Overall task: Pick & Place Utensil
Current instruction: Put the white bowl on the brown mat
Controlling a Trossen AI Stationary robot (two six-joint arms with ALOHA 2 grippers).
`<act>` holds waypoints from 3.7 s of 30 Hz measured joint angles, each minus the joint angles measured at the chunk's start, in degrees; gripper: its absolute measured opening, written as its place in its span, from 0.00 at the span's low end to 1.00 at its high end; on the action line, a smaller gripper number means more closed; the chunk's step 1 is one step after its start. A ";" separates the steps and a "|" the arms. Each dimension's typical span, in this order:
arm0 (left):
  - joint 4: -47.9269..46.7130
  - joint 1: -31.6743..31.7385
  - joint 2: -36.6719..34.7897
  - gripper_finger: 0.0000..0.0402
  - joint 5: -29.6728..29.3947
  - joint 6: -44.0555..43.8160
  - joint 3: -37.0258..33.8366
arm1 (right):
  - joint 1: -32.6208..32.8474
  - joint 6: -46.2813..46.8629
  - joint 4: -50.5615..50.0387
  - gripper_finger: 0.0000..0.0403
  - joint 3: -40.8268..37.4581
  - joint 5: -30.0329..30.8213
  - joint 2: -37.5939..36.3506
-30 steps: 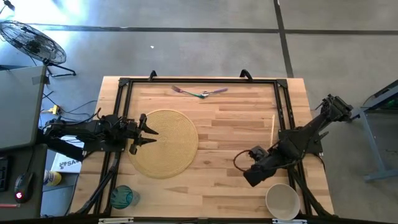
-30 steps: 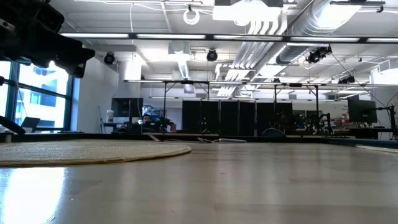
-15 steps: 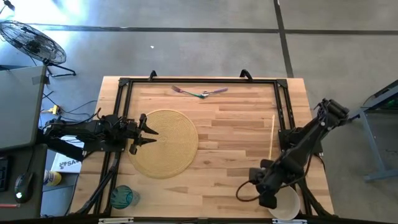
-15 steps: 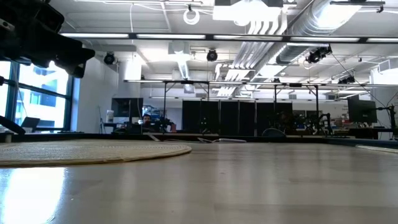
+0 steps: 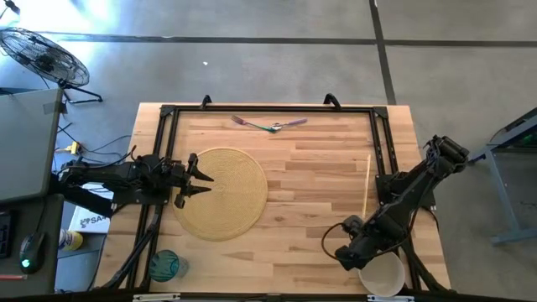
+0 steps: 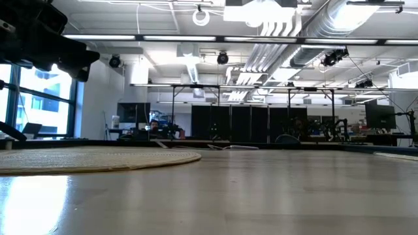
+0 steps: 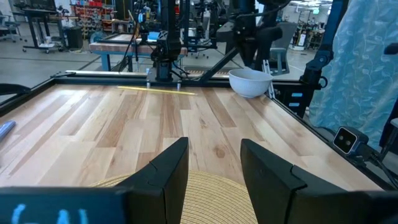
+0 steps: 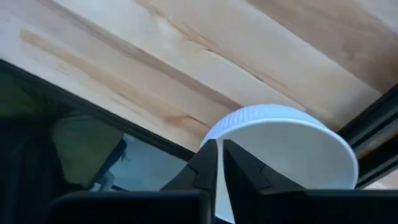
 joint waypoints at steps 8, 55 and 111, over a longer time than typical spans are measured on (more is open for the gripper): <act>-0.02 0.00 0.00 0.36 0.00 0.02 0.00 | 0.22 1.84 3.61 0.29 -2.86 2.15 0.04; -0.02 0.00 0.02 0.36 0.01 0.01 0.00 | 0.69 14.66 19.81 0.13 -8.41 -8.68 7.96; -0.02 0.00 0.02 0.36 0.02 0.00 0.00 | -23.12 -36.08 3.58 0.00 6.35 5.73 8.00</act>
